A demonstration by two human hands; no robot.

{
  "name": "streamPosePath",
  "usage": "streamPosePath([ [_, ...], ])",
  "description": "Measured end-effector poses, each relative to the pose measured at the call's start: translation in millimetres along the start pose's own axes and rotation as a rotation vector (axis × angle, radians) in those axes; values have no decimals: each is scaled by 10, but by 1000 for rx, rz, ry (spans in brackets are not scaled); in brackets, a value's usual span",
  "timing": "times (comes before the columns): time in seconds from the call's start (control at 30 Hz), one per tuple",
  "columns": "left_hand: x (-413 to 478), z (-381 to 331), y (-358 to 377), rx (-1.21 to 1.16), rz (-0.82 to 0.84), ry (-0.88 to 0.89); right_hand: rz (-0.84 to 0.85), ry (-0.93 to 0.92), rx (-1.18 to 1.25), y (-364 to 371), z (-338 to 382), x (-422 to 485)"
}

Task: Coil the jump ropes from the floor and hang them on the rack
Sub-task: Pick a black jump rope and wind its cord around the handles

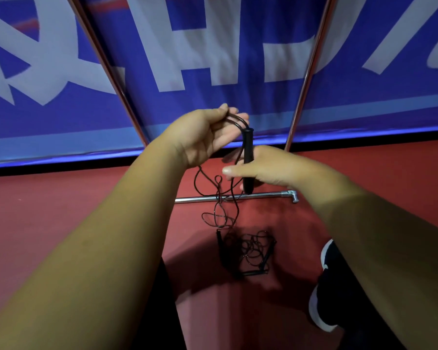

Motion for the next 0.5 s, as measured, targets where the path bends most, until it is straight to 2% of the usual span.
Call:
streamPosePath([
  [0.17, 48, -13, -122, 3, -104, 39, -86, -3, 211, 34, 25, 55],
  [0.3, 56, 144, -231, 91, -133, -198, -240, -68, 606, -117, 113, 27],
  [0.37, 9, 265, -225, 331, -70, -360, -311, -116, 782, -220, 137, 10],
  [0.43, -24, 418, -167, 647, 89, -481, -356, -167, 904, -324, 146, -13],
  [0.5, -66, 552, -63, 869, 240, -551, -385, -195, 946, -405, 128, -33],
])
Point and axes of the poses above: each hand's wrist, its own x-axis towards the middle knuckle, its own y-axis out of the palm, z = x × y, the point moved 5 cm from there along x, towards the middle knuckle, and after that the axes turned 14 degrees about z, right-handed, at the moved point
